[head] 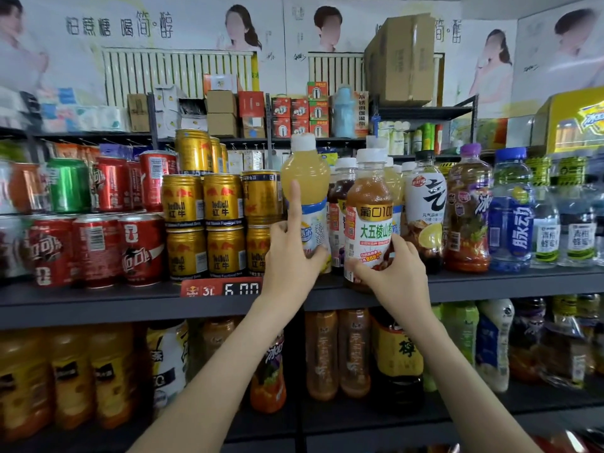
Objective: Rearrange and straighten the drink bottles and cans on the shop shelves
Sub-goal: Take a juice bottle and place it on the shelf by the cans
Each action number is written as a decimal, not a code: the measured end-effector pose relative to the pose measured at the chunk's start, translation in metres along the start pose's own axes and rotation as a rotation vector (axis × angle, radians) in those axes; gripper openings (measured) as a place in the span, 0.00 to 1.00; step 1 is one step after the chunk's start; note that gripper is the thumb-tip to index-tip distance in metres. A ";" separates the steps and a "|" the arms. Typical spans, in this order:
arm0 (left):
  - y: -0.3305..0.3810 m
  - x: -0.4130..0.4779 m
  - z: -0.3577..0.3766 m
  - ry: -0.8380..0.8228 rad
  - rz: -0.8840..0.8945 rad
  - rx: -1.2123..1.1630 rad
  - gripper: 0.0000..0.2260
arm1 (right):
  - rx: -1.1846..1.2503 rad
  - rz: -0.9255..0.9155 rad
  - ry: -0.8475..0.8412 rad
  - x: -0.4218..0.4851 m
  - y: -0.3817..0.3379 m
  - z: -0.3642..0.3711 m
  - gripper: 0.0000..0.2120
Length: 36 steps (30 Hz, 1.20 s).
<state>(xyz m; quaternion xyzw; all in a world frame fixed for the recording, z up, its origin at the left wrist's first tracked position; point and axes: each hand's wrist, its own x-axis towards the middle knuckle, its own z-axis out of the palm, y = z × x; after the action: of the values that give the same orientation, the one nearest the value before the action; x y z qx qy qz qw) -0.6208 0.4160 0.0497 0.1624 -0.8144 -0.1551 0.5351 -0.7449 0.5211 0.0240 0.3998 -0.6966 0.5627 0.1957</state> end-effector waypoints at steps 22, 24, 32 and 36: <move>-0.043 -0.018 -0.115 0.252 -0.084 -0.171 0.54 | -0.122 0.093 -0.164 0.021 -0.061 0.101 0.29; -0.044 -0.020 -0.114 0.232 -0.088 -0.139 0.54 | -0.124 0.141 -0.177 0.027 -0.061 0.104 0.31; -0.045 -0.026 -0.113 0.166 -0.118 -0.183 0.53 | -0.225 0.154 -0.207 0.031 -0.057 0.110 0.38; -0.048 -0.027 -0.113 0.142 -0.145 -0.246 0.53 | -0.421 -0.105 -0.136 0.022 -0.049 0.103 0.40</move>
<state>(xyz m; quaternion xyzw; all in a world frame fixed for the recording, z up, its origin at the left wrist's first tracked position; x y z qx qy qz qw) -0.5020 0.3753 0.0493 0.1646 -0.7357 -0.2799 0.5944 -0.7020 0.4142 0.0404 0.4228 -0.7885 0.3659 0.2563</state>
